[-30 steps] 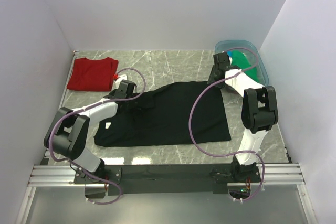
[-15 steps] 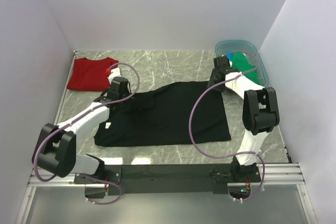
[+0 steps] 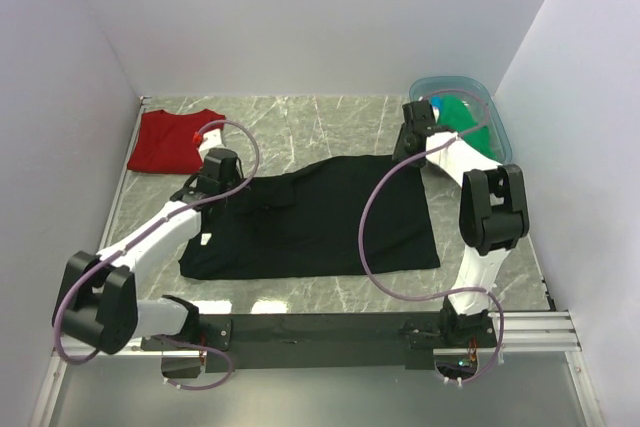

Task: Fold and stack the t-shirts
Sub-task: Fold the tshirt

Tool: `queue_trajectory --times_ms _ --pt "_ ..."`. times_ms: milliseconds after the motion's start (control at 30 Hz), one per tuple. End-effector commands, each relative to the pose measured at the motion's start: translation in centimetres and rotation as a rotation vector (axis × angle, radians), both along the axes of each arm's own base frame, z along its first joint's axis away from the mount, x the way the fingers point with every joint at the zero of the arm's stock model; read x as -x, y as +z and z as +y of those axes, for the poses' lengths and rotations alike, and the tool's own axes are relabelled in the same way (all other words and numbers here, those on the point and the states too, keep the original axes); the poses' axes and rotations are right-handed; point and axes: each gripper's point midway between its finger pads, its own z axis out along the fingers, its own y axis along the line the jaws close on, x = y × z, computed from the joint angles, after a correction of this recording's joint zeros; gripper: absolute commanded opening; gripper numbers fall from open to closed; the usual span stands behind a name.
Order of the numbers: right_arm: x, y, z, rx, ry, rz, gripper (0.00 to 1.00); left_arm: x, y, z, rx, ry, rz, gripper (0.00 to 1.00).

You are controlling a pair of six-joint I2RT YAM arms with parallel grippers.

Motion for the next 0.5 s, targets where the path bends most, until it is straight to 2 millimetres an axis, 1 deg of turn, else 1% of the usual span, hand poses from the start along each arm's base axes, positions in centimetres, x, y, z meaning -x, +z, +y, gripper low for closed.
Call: queue_trajectory --times_ms 0,33,67,100,133,167,200,233,267,300,333,367,400,433,467 --pt "-2.9 1.4 -1.2 0.027 -0.041 -0.044 0.47 0.2 1.6 1.1 -0.013 0.019 -0.044 0.01" --pt "-3.2 1.2 -1.3 0.031 -0.049 -0.039 0.48 0.3 1.8 1.1 -0.012 0.021 -0.049 0.01" --pt "-4.0 1.9 -1.3 0.031 -0.057 -0.057 0.48 0.4 2.1 1.2 -0.007 0.021 -0.057 0.01" --pt "-4.1 0.9 -1.5 0.042 -0.063 -0.03 0.48 0.5 2.0 1.3 -0.006 0.02 -0.056 0.01" --pt "-4.3 0.7 -1.5 0.045 -0.064 -0.023 0.48 0.4 2.0 1.3 -0.006 0.017 -0.058 0.01" --pt "-5.0 1.2 -1.7 0.049 -0.083 -0.038 0.48 0.5 1.6 1.2 -0.004 0.009 -0.046 0.0" --pt "-5.1 0.3 -1.8 0.055 -0.091 -0.016 0.48 0.4 1.5 1.1 -0.001 0.003 -0.037 0.01" --pt "-5.2 0.1 -1.9 0.057 -0.099 -0.013 0.48 0.3 1.2 1.0 0.001 -0.006 -0.032 0.01" --pt "-5.5 0.0 -1.9 0.053 -0.111 -0.016 0.48 0.2 0.5 0.4 0.007 -0.029 -0.011 0.01" --pt "-5.6 -0.5 -2.0 0.054 -0.119 -0.01 0.48 0.1 0.2 0.3 0.01 -0.033 -0.004 0.05" --pt "-6.0 -0.4 -2.1 0.051 -0.13 -0.018 0.48 -0.1 0.0 0.1 0.015 -0.041 -0.002 0.09" --pt "-6.3 -0.4 -2.1 0.048 -0.136 -0.018 0.49 -0.2 -0.6 -0.2 0.018 -0.053 0.011 0.16" --pt "-6.1 -1.0 -2.5 0.063 -0.149 0.009 0.49 -0.3 -0.9 -0.9 0.034 -0.08 0.02 0.21" --pt "-6.2 -1.0 -2.7 0.068 -0.157 0.01 0.49 -0.5 -1.0 -1.3 0.045 -0.094 0.023 0.27" --pt "-6.7 -0.6 -3.0 0.071 -0.169 0.0 0.49 -0.8 -1.6 -1.7 0.051 -0.106 0.034 0.35"
